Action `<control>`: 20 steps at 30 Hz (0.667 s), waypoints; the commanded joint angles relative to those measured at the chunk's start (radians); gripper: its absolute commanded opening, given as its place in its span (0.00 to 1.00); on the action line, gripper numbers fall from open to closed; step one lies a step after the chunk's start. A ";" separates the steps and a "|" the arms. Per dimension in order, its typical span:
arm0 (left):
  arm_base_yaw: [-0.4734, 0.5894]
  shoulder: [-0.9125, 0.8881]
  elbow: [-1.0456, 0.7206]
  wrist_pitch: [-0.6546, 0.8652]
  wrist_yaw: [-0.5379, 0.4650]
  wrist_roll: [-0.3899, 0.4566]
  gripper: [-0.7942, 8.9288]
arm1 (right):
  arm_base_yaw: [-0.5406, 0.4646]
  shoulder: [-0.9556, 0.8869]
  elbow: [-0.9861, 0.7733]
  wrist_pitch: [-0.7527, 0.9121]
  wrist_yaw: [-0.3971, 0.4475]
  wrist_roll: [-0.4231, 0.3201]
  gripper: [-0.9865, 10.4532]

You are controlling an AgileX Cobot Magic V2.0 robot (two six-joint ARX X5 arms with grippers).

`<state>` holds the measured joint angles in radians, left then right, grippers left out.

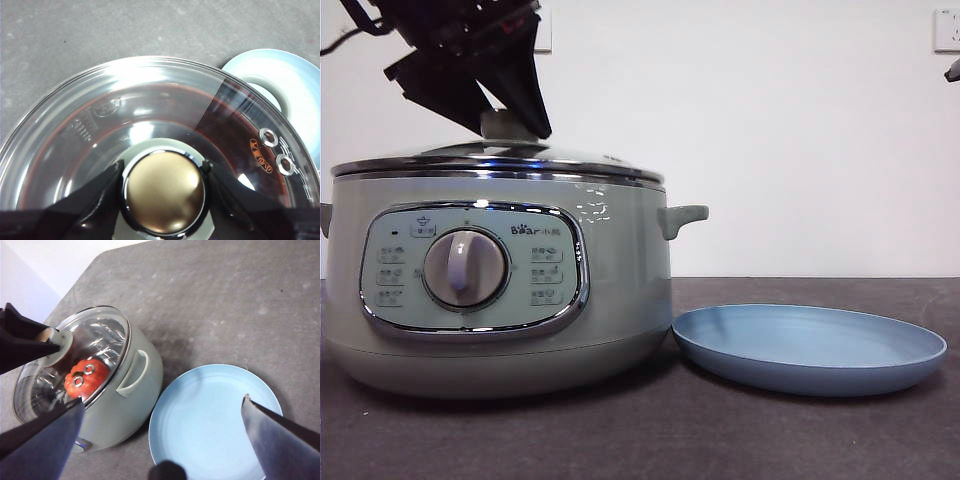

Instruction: Take the pumpkin out from the steamer,put the pumpkin in the blue plate,close the lid

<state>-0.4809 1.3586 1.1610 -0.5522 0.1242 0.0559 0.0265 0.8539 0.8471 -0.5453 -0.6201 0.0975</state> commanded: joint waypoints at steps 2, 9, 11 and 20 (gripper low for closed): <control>-0.003 -0.099 0.005 0.063 -0.028 0.000 0.07 | 0.002 0.008 0.003 0.007 -0.001 -0.002 0.58; -0.003 -0.291 0.005 0.060 -0.140 0.000 0.07 | 0.050 0.060 0.034 0.048 -0.002 -0.003 0.59; -0.003 -0.345 0.005 0.055 -0.177 0.001 0.07 | 0.075 0.087 0.059 0.048 -0.002 -0.010 0.61; -0.003 -0.572 0.005 -0.039 -0.369 0.001 0.07 | 0.327 0.298 0.273 0.026 0.112 -0.054 0.67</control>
<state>-0.4812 0.7998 1.1572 -0.6239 -0.2169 0.0555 0.3328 1.1343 1.1019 -0.5198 -0.5148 0.0650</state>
